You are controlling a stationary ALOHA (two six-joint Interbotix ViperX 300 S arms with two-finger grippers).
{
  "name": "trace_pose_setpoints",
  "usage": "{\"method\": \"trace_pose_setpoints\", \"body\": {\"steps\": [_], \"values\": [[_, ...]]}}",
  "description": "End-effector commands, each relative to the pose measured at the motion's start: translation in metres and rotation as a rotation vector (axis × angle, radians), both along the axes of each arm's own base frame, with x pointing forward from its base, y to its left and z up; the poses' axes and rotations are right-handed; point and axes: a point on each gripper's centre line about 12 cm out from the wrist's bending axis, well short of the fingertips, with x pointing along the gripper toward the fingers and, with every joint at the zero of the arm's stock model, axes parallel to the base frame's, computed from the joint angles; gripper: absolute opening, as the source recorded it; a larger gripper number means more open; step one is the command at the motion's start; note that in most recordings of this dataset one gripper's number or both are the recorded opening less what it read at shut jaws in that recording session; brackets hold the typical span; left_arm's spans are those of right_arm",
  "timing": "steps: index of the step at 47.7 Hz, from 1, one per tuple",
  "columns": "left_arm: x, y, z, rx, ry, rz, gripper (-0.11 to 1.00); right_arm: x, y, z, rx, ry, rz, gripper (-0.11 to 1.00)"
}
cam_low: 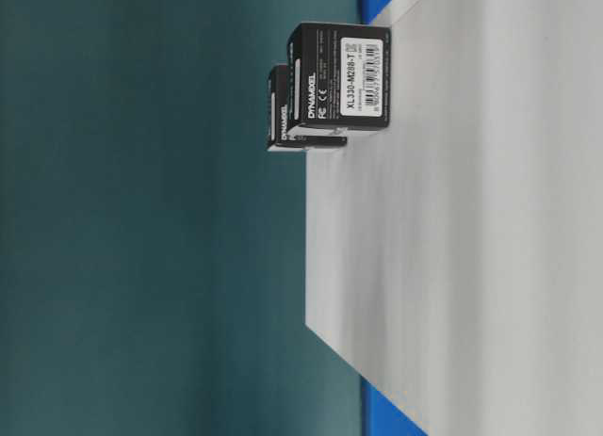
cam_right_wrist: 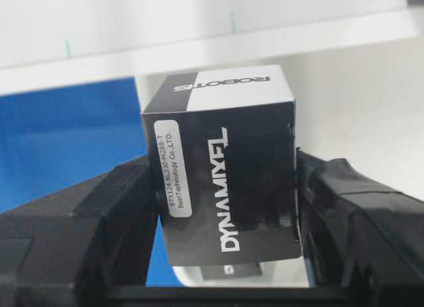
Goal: Place the box from the white plastic tray onto the white base.
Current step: 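Lift the box and carry it left onto the white base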
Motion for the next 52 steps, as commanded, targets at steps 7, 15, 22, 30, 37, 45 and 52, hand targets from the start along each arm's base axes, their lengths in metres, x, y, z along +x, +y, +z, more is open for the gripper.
{"method": "trace_pose_setpoints", "body": {"steps": [7,15,22,30,37,45,52], "values": [[0.002,-0.001,0.009,-0.026,-0.024,0.001,-0.07,0.022,-0.002,0.008,-0.006,-0.03,0.0,0.61],[0.002,-0.001,0.009,-0.04,-0.023,0.003,-0.07,0.042,-0.008,0.008,-0.016,-0.057,0.001,0.61],[0.002,-0.001,0.009,-0.041,-0.024,0.002,-0.07,0.054,-0.013,-0.004,-0.028,-0.045,0.005,0.61],[0.002,-0.002,0.009,-0.04,-0.026,-0.003,-0.07,0.065,-0.016,-0.025,-0.038,0.0,0.01,0.61],[0.002,-0.004,0.009,-0.04,-0.025,-0.011,-0.07,0.072,-0.016,-0.042,-0.05,0.042,0.041,0.61],[0.002,-0.005,0.009,-0.041,-0.025,-0.015,-0.07,0.077,-0.016,-0.057,-0.058,0.072,0.059,0.61],[0.002,-0.005,0.009,-0.04,-0.025,-0.016,-0.07,0.081,-0.015,-0.064,-0.061,0.075,0.063,0.61]]}}
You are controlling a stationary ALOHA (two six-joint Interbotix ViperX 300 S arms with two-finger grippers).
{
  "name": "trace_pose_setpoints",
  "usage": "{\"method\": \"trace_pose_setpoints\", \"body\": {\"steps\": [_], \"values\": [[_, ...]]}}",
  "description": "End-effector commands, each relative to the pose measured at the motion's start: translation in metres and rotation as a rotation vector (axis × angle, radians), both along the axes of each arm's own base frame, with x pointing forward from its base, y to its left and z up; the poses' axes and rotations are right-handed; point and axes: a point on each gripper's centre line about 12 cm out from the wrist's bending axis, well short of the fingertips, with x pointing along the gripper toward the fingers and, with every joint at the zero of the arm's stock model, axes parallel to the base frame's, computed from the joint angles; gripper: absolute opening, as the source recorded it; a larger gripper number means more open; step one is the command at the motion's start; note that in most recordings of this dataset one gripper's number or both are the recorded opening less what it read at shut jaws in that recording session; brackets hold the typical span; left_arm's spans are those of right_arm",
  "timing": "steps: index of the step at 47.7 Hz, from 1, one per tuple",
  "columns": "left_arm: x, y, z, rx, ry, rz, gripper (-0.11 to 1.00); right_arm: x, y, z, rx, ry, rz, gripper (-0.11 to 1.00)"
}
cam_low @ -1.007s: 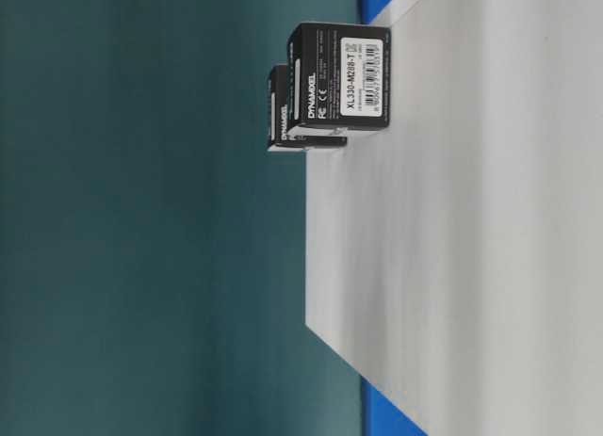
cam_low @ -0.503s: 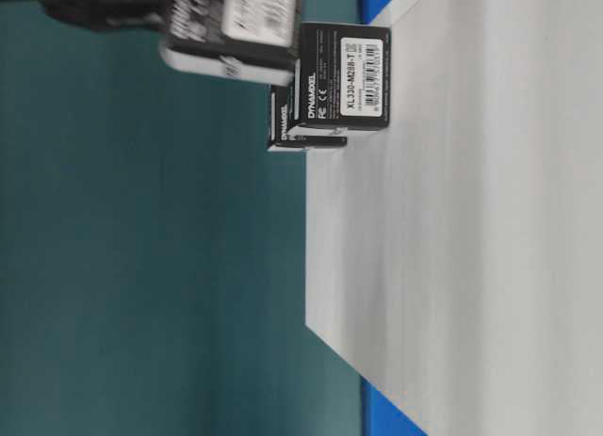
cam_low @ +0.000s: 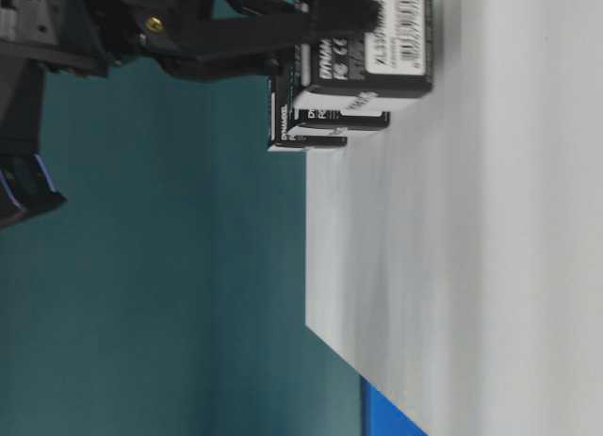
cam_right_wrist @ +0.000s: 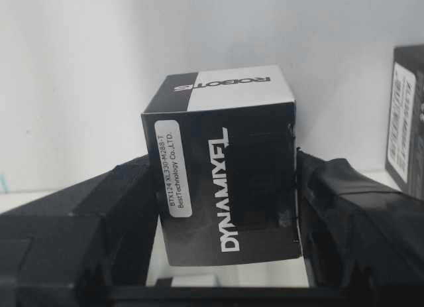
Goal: Place the box from the white plastic tray onto the white base.
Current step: 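Lift the box and carry it left onto the white base, then set the box down below the other boxes and open the right gripper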
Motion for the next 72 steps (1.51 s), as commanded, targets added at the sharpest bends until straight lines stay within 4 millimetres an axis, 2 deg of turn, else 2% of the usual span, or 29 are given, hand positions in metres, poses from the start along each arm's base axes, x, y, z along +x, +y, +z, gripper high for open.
{"method": "trace_pose_setpoints", "body": {"steps": [1,31,51,53,57,60,72], "values": [[0.002,0.0,0.01,0.001,-0.026,-0.002,-0.07,0.005,-0.001,-0.005,-0.004,0.0,0.0,0.61],[0.002,0.0,0.009,0.002,-0.026,-0.002,-0.07,0.001,-0.006,-0.018,-0.013,0.041,-0.009,0.61],[0.002,0.0,0.009,0.002,-0.025,-0.002,-0.07,0.003,-0.007,-0.018,-0.011,0.028,-0.022,0.61],[0.002,0.0,0.009,0.002,-0.025,-0.002,-0.07,0.003,-0.007,-0.017,-0.011,0.024,-0.021,0.67],[0.002,0.0,0.009,0.004,-0.025,-0.002,-0.07,0.003,-0.005,-0.017,-0.012,0.01,-0.004,0.89],[0.002,0.0,0.008,0.001,-0.023,-0.002,-0.07,0.005,-0.006,-0.016,-0.012,-0.016,-0.007,0.98],[0.002,0.0,0.008,0.001,-0.017,-0.002,-0.07,0.008,-0.006,-0.008,-0.009,-0.079,-0.013,1.0]]}}
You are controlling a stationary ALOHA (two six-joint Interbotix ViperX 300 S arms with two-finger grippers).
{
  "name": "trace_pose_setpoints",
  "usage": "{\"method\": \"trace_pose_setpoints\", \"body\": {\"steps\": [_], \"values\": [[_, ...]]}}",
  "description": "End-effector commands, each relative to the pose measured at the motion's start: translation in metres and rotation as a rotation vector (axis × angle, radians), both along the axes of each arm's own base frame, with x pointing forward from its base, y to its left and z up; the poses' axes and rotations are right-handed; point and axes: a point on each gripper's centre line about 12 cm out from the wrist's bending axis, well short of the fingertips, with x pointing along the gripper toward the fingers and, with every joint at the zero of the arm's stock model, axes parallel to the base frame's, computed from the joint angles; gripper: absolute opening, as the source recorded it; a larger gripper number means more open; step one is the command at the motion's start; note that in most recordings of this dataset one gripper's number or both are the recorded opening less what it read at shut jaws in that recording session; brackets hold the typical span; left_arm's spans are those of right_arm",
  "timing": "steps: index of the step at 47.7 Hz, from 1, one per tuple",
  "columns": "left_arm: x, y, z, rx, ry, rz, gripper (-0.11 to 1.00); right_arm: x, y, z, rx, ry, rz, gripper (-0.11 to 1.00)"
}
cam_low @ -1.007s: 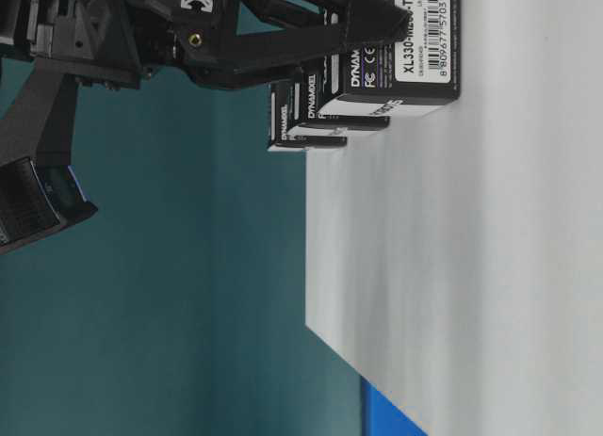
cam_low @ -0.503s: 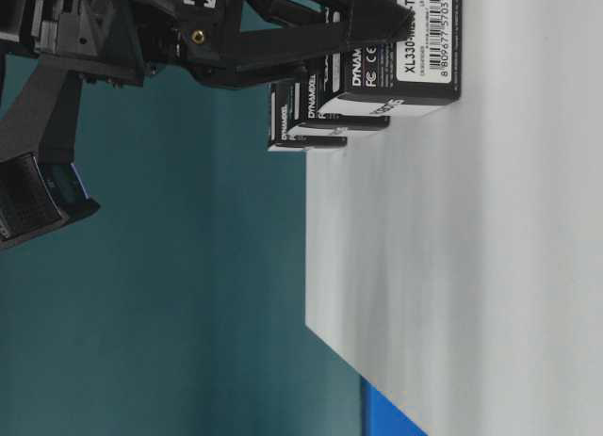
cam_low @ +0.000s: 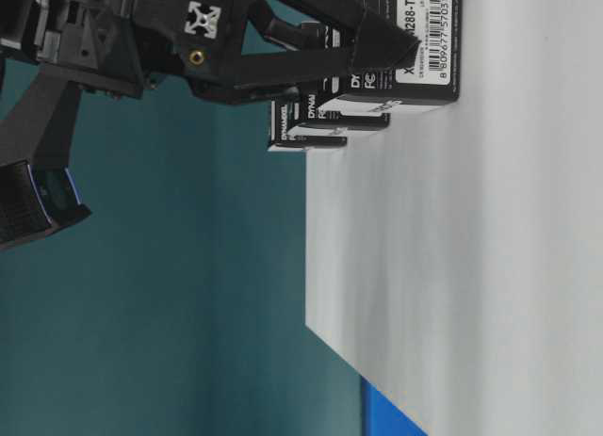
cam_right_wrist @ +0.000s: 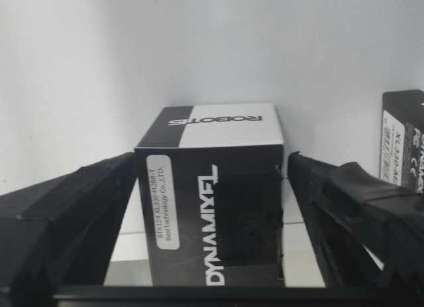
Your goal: Place the box from the white plastic tray onto the white base.
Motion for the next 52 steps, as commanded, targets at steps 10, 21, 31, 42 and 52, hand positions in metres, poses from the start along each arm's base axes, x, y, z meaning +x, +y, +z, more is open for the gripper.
{"method": "trace_pose_setpoints", "body": {"steps": [10,21,31,42,52], "values": [[0.002,0.0,0.006,0.001,-0.008,-0.002,-0.07,-0.002,0.001,0.031,0.006,-0.112,0.0,1.0],[0.002,0.0,0.006,0.003,-0.008,-0.002,-0.07,-0.021,0.002,0.078,0.018,-0.286,-0.006,1.0],[0.001,0.0,0.005,0.003,-0.005,-0.002,-0.07,-0.05,0.001,0.098,0.024,-0.403,-0.007,1.0],[0.001,0.0,0.005,0.001,-0.005,-0.002,-0.07,-0.079,-0.001,0.109,0.033,-0.572,-0.018,1.0],[0.002,0.0,0.009,-0.003,-0.035,-0.002,-0.07,-0.106,-0.003,0.111,0.037,-0.633,-0.02,1.0]]}}
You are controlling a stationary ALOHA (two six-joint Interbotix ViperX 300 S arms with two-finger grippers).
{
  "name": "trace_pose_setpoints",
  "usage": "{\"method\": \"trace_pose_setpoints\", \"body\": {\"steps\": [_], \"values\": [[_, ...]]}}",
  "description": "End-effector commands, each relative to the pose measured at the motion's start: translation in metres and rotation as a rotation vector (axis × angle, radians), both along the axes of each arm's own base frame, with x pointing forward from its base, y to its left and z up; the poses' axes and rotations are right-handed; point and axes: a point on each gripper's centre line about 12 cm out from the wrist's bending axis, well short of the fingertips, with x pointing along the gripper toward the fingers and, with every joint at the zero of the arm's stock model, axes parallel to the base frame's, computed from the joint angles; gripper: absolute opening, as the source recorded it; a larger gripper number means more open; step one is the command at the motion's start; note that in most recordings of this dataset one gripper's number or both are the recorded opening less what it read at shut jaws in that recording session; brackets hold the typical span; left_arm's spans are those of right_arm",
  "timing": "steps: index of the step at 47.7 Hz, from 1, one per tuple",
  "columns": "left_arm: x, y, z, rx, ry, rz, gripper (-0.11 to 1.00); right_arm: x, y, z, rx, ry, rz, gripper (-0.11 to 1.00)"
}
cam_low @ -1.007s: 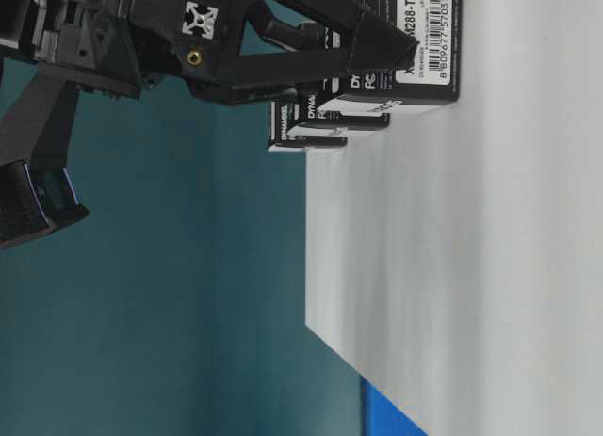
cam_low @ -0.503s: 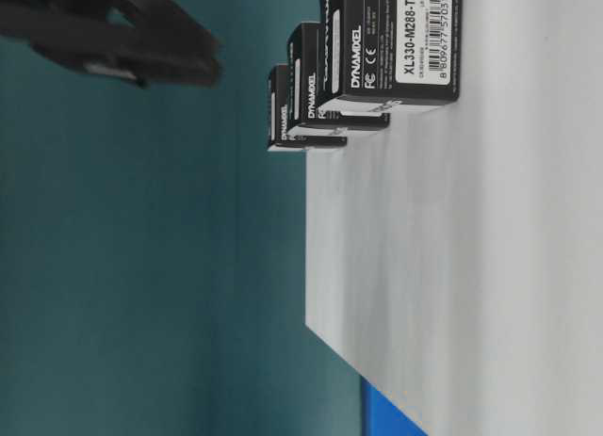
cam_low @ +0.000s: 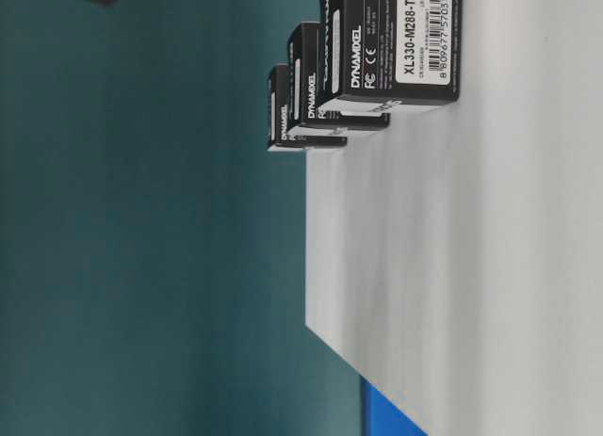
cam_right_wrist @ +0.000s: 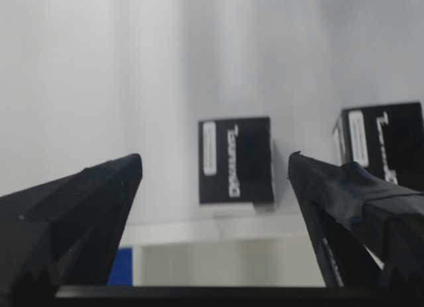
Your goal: Place the box from the white plastic tray onto the white base.
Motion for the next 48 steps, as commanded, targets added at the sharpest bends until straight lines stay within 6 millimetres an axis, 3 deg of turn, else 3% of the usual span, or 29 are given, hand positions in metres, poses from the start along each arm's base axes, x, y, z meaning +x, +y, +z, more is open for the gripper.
{"method": "trace_pose_setpoints", "body": {"steps": [1,16,32,48], "values": [[0.002,0.0,0.009,0.004,-0.032,-0.002,-0.07,-0.01,0.0,0.005,0.0,-0.035,0.003,1.0],[0.001,0.001,0.007,0.004,-0.017,0.002,-0.07,-0.06,-0.006,0.012,0.001,-0.132,-0.011,1.0],[0.0,0.0,0.006,0.004,-0.005,0.001,-0.07,-0.112,-0.009,0.003,0.006,-0.235,-0.011,1.0],[-0.004,-0.001,0.012,0.002,-0.032,-0.005,-0.07,-0.139,-0.01,-0.004,0.012,-0.305,-0.013,1.0]]}}
